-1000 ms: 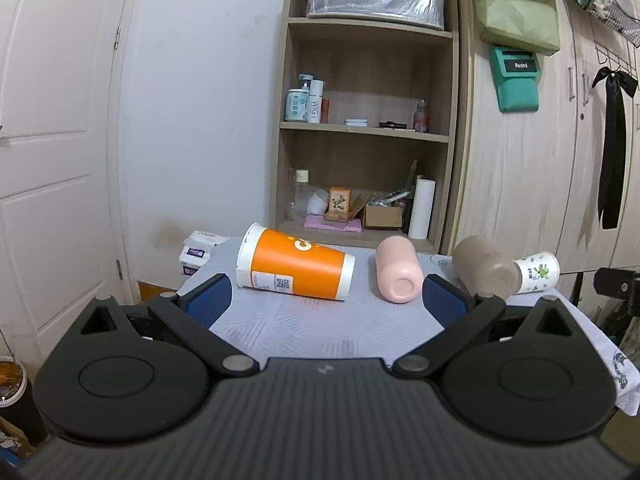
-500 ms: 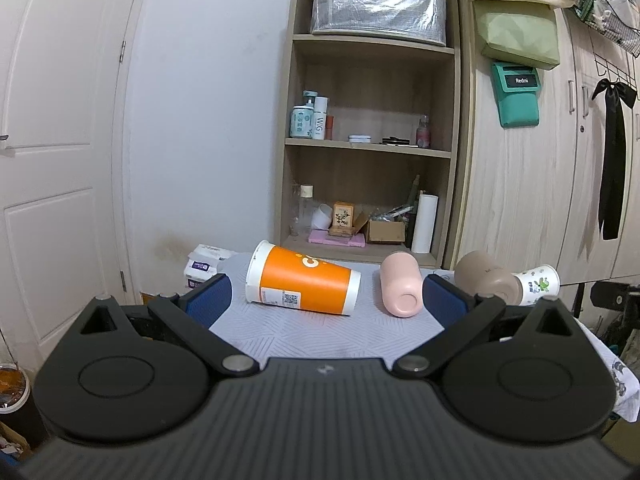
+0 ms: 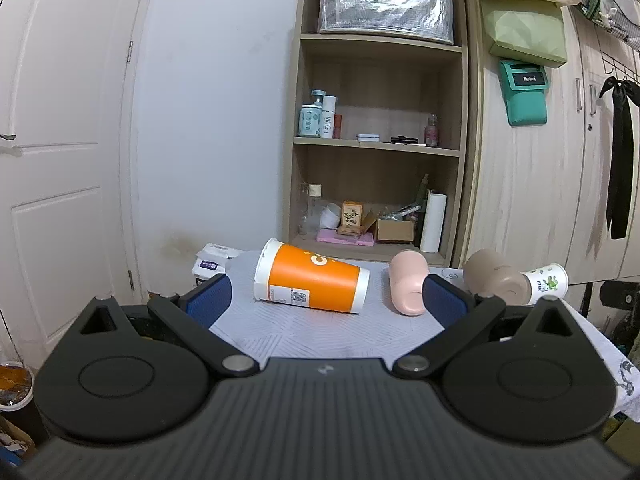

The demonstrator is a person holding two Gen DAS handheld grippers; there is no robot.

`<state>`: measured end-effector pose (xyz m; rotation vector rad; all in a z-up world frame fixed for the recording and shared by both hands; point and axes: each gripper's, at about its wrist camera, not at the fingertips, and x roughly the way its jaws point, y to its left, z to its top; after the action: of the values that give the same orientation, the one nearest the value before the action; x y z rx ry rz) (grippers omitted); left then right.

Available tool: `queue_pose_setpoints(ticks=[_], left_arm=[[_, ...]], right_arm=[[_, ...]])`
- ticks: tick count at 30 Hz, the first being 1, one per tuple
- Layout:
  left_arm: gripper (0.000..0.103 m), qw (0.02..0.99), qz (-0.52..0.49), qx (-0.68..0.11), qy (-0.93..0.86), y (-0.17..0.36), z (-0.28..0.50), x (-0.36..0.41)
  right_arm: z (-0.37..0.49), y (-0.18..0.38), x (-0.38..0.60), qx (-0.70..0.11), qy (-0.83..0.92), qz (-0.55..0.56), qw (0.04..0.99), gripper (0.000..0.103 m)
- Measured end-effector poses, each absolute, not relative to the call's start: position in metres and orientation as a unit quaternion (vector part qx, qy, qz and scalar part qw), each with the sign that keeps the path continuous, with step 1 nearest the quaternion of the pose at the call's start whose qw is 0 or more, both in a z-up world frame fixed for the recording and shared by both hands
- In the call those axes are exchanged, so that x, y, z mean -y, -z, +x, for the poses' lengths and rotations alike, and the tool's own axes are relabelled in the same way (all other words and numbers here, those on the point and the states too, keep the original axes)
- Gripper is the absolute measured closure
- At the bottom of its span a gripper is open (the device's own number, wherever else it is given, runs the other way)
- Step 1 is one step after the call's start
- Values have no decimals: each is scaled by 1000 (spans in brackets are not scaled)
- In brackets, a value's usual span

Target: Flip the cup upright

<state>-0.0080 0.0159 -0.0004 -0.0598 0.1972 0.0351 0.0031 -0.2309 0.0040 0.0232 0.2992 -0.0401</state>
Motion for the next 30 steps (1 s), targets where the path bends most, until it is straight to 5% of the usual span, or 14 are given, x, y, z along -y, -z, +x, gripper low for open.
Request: queue_pose_setpoints(ticks=[30], left_arm=[[0, 995, -17, -97, -9, 1, -11, -16]], right_arm=[[-1, -4, 224, -137, 19, -10, 990, 0]])
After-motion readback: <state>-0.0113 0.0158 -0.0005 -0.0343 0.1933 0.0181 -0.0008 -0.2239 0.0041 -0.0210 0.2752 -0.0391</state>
